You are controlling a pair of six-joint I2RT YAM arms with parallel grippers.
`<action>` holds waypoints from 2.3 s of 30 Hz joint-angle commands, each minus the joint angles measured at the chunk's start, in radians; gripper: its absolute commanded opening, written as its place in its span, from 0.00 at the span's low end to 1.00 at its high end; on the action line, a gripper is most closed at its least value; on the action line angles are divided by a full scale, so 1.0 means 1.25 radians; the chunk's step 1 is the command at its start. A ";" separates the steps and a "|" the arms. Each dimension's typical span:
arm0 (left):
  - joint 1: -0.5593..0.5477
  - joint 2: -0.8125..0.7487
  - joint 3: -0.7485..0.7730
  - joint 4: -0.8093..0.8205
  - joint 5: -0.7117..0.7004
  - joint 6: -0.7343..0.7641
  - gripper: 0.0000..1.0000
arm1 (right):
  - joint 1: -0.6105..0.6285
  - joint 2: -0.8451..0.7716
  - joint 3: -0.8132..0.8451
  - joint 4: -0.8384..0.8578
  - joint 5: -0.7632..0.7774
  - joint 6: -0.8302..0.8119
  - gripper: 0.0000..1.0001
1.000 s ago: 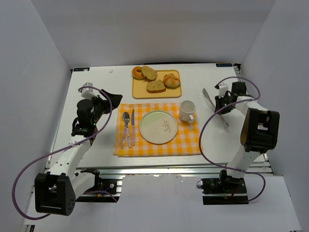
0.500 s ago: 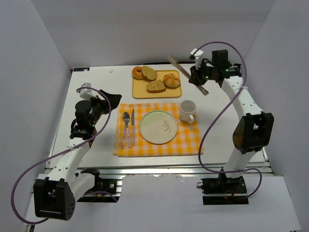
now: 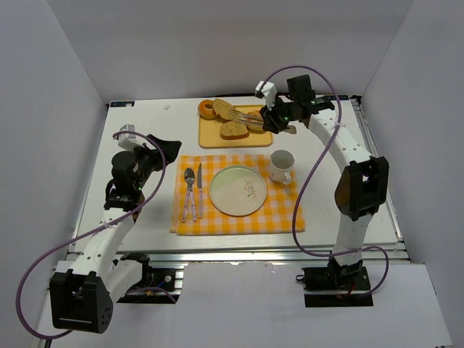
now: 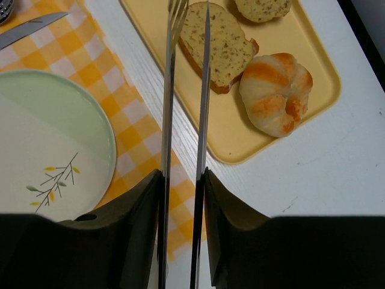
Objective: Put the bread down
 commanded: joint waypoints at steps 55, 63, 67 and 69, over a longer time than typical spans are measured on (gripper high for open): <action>-0.001 -0.003 -0.002 -0.023 -0.020 0.020 0.81 | 0.127 0.152 0.031 0.039 0.271 -0.328 0.12; -0.001 -0.012 0.004 -0.031 -0.024 0.021 0.80 | 0.124 0.038 0.013 0.007 0.166 -0.234 0.06; -0.002 -0.011 0.008 -0.032 -0.021 0.020 0.80 | 0.124 -0.040 -0.037 -0.008 0.115 -0.185 0.06; -0.002 -0.014 0.012 -0.038 -0.021 0.022 0.80 | 0.124 -0.077 -0.101 -0.003 0.080 -0.179 0.06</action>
